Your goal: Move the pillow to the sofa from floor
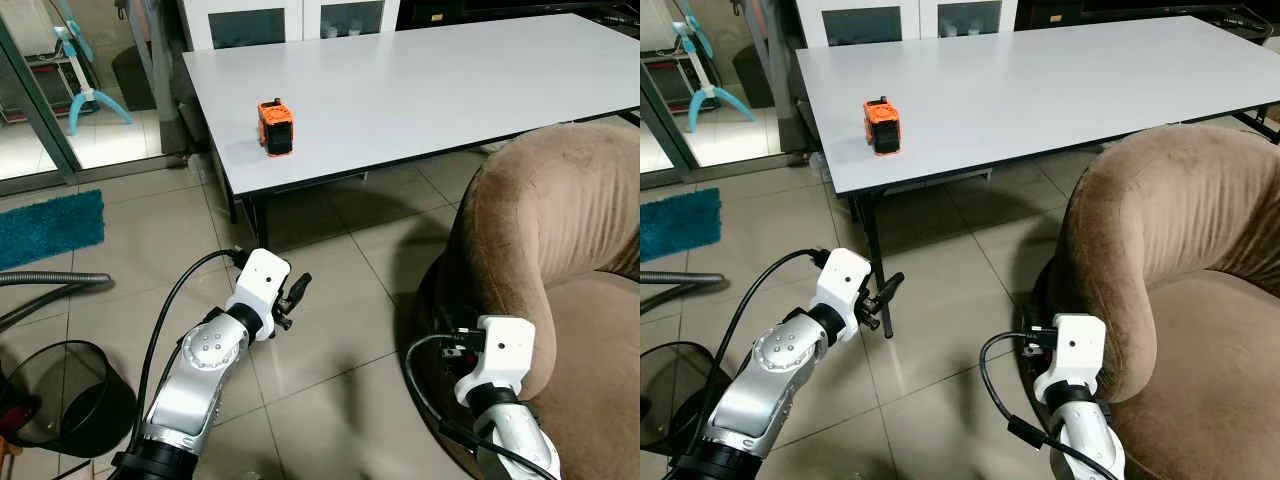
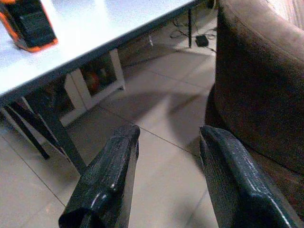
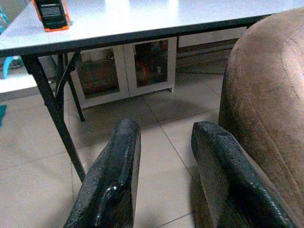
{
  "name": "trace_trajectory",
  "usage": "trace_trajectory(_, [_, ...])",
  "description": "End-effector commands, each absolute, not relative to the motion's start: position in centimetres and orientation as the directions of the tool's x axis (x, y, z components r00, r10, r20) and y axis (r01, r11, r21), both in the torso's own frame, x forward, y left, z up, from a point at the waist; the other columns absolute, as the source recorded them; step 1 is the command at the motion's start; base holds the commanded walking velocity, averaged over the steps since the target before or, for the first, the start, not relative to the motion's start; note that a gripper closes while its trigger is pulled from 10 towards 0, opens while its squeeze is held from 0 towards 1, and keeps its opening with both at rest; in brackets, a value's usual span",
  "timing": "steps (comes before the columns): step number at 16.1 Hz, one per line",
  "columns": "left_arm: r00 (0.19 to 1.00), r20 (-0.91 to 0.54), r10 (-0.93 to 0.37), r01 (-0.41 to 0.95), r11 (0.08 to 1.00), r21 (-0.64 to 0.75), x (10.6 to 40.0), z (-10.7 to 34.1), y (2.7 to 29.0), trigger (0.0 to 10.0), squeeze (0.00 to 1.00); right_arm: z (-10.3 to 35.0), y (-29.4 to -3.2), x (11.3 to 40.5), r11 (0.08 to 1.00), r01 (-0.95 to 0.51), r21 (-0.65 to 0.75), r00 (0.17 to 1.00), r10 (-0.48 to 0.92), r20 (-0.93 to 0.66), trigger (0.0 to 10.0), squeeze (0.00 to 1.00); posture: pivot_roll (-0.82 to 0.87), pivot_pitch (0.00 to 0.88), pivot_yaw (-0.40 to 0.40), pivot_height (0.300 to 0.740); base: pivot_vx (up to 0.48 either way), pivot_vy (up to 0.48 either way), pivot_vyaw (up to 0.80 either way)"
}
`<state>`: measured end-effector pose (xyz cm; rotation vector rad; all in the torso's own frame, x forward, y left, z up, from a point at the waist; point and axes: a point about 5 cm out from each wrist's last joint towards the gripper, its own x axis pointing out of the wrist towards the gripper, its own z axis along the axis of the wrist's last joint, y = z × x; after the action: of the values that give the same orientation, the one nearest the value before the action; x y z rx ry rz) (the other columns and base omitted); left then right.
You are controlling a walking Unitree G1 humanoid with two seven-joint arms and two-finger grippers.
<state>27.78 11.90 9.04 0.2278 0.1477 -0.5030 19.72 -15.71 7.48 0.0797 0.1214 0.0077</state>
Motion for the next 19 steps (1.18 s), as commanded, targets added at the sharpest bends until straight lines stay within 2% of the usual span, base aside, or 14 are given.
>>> trace_trajectory(1, [0.873, -0.192, -0.449, 0.482, 0.852, 0.201, 27.65, 8.6, 11.9, 10.0, 0.0, 7.55, -17.02, 19.6, 0.99, 0.063, 0.13, 0.994, -0.051, -0.095, 10.0, 0.0, -0.01, 0.014, -0.03, 0.74, 0.0, 0.0, 0.0])
trace_trajectory(8, [0.872, -0.171, -0.459, 0.486, 0.853, 0.19, 27.28, 8.42, 11.4, 10.0, 0.0, 7.33, -17.39, 19.33, 0.993, 0.062, 0.097, 0.99, -0.049, -0.129, 10.0, 0.0, -0.04, 0.025, -0.044, 0.74, 0.0, 0.0, 0.0])
trace_trajectory(19, [0.886, -0.134, -0.444, 0.463, 0.861, 0.209, 28.12, 8.67, 11.16, 10.0, 0.0, 7.64, -17.91, 19.59, 0.993, 0.087, 0.075, 0.989, -0.077, -0.123, 10.0, 0.0, -0.05, 0.015, -0.046, 0.74, 0.0, 0.0, -0.76])
